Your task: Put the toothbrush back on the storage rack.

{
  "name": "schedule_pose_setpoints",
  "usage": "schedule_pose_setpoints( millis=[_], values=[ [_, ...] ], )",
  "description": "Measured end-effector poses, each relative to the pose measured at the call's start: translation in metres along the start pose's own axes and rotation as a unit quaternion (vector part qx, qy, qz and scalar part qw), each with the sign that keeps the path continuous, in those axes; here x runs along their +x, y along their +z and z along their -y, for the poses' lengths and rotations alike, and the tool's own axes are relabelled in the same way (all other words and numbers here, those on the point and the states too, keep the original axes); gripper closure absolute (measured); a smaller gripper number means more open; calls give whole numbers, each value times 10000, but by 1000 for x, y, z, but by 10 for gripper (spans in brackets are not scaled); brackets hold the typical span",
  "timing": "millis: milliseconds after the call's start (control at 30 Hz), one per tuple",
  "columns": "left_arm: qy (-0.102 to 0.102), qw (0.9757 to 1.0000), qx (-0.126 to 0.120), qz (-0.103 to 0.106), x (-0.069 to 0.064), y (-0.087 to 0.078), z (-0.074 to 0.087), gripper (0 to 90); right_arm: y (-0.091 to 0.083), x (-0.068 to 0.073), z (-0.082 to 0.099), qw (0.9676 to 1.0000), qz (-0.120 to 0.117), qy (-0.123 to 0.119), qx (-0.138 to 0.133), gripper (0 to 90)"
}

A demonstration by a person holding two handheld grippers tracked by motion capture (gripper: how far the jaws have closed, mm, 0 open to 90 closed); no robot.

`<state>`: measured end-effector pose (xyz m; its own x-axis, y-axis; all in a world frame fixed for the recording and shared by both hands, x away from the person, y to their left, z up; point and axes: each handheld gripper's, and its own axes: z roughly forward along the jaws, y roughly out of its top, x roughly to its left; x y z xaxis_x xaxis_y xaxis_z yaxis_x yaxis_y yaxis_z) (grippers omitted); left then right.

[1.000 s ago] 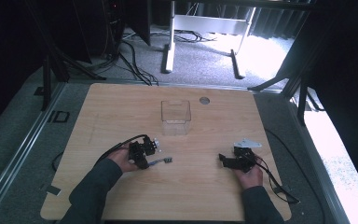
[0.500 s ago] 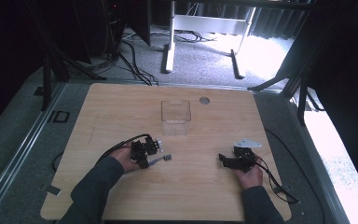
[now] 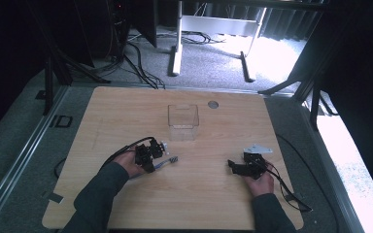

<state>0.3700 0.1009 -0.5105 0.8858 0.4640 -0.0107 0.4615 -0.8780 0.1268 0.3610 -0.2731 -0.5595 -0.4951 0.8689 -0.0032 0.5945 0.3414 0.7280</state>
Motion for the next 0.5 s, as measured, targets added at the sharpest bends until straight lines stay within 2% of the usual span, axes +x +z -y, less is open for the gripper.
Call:
schedule_pose_setpoints(
  millis=[333,500],
  values=[
    [-148,9996,-200,-97,4,-8,4,835,0,0,0,10000,-6,-8,-3,207],
    [-251,9988,-349,-231,5,-16,7,836,0,0,0,10000,-8,-5,-2,207]
  ],
)
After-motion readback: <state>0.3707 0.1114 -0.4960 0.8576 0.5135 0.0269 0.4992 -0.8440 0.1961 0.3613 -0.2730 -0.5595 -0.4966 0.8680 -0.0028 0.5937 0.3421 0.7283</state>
